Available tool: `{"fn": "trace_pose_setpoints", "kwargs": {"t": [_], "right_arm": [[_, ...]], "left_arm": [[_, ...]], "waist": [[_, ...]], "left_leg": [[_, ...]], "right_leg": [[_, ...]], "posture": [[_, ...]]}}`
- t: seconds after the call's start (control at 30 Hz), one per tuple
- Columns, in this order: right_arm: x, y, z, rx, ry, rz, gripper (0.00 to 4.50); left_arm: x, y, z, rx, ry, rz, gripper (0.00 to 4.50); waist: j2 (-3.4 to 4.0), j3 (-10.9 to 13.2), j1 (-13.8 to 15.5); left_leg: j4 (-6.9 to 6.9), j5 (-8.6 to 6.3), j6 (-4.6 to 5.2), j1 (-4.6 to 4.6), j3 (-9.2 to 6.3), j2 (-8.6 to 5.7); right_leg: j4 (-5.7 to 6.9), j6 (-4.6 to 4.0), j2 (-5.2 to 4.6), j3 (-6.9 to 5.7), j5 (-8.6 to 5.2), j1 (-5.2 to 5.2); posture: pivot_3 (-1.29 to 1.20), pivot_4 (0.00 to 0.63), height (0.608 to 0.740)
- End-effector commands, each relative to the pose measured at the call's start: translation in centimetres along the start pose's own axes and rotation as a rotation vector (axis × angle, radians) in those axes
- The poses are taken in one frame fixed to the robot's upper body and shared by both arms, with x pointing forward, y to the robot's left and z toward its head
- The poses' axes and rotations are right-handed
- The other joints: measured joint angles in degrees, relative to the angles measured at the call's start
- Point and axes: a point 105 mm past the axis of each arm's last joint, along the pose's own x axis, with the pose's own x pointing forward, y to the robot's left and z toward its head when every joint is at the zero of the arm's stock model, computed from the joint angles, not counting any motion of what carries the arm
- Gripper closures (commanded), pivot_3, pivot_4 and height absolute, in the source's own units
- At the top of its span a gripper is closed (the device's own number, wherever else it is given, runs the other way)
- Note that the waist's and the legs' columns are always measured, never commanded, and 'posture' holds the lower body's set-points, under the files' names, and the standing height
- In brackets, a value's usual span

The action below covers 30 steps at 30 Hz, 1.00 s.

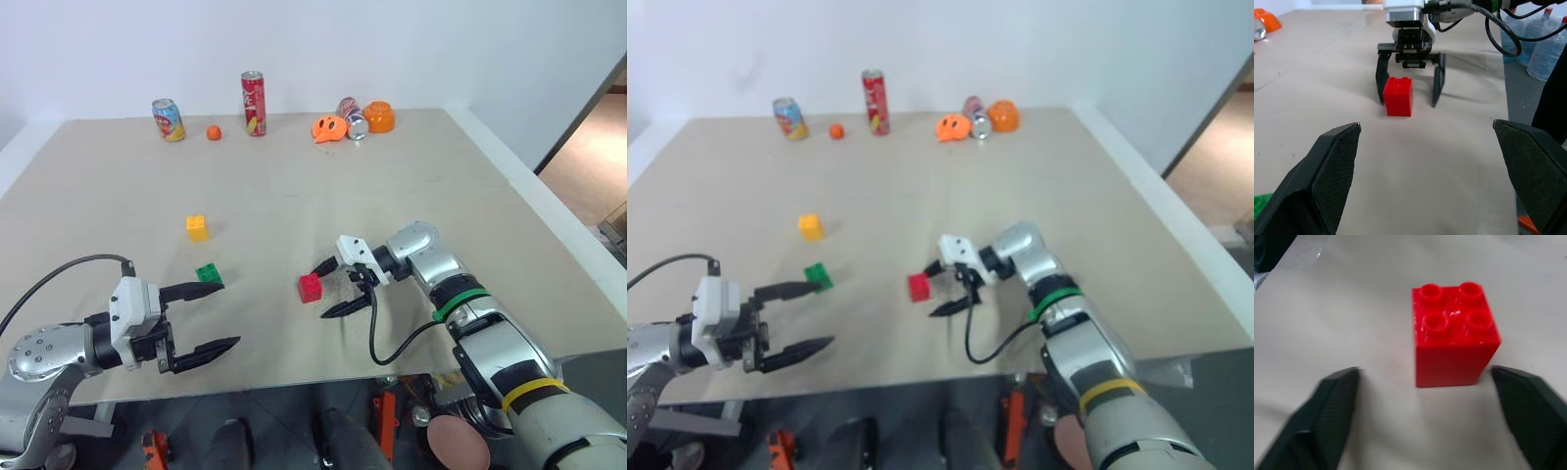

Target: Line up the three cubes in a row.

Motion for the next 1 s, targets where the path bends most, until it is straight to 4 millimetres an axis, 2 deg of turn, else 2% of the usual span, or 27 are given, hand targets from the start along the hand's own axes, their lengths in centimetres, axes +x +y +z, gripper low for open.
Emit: {"fn": "trace_pose_setpoints", "kwargs": {"t": [0.03,0.2,0.33,0.43,0.6,0.67,0.8,0.9,1.0], "right_arm": [[-1.7,-0.6,0.1,0.005,0.028,-0.029,0.02],[-3.6,-0.6,-0.2,0.017,0.076,-0.025,0.02],[-5.7,-1.5,0.1,0.014,0.082,-0.103,0.02],[-7.4,-2.4,1.3,0.009,0.029,-0.183,0.02],[-10.8,-3.5,5.7,-0.005,-0.216,-0.297,0.02],[-11.6,-3.6,6.9,-0.005,-0.291,-0.323,0.02],[-12.1,-4.2,10.8,-0.014,-0.500,-0.425,0.02],[-11.1,-3.4,12.9,-0.005,-0.605,-0.432,0.02],[-9.4,-1.7,14.6,0.013,-0.676,-0.398,0.02]], "left_arm": [[0.1,0.1,1.1,0.039,-0.022,-0.002,0.00],[0.0,0.7,1.9,0.052,-0.050,0.023,0.00],[-0.3,1.8,3.1,0.045,-0.127,0.093,0.00],[-0.5,2.4,4.0,0.020,-0.200,0.149,0.00],[-0.9,3.1,4.8,-0.026,-0.299,0.231,0.00],[-1.1,3.3,5.0,-0.035,-0.328,0.260,0.00],[-2.1,4.2,5.1,-0.045,-0.355,0.329,0.00],[-3.3,4.4,3.8,-0.044,-0.274,0.350,0.00],[-5.4,4.8,1.8,-0.036,-0.152,0.376,0.00]], "waist": [[0.00,0.00,-0.10],[0.02,0.02,-0.10],[0.02,0.02,-0.12],[0.02,0.02,-0.08],[0.02,0.02,-0.01],[0.02,0.02,0.01],[0.03,0.02,-0.01],[0.02,0.02,0.06],[0.04,0.02,0.08]], "left_leg": [[0.00,0.00,0.00,-0.01,-0.01,-0.04],[0.04,0.00,-0.02,-0.08,-0.18,-0.37],[0.10,0.10,0.12,-0.18,-0.16,-0.50],[0.09,0.13,0.18,-0.22,-0.17,-0.48],[-0.33,0.03,0.10,-0.29,-0.29,-0.33],[-0.47,-0.10,0.10,-0.31,-0.35,-0.30],[-0.47,-0.36,0.16,-0.34,-0.39,-0.16],[-0.45,-0.43,0.10,-0.34,-0.42,-0.11],[-0.44,-0.44,0.08,-0.35,-0.42,-0.10]], "right_leg": [[0.00,-0.02,-0.01,0.02,0.01,-0.02],[-0.04,-0.02,-0.19,0.06,0.01,-0.06],[-0.04,0.01,-0.33,0.07,0.03,-0.08],[-0.03,0.15,-0.25,0.08,0.11,-0.12],[-0.03,0.32,0.02,0.12,0.17,-0.26],[-0.02,0.50,0.08,0.11,0.13,-0.31],[-0.01,0.48,0.21,0.10,-0.06,-0.32],[-0.01,0.46,0.27,0.08,-0.12,-0.32],[-0.01,0.42,0.26,0.07,-0.16,-0.33]], "posture": [[0.00,0.150,0.740],[0.00,0.150,0.740],[0.00,0.150,0.740],[0.00,0.150,0.740],[0.00,0.150,0.740],[0.00,0.150,0.740],[0.00,0.150,0.740],[0.00,0.150,0.740],[0.00,0.150,0.740]]}}
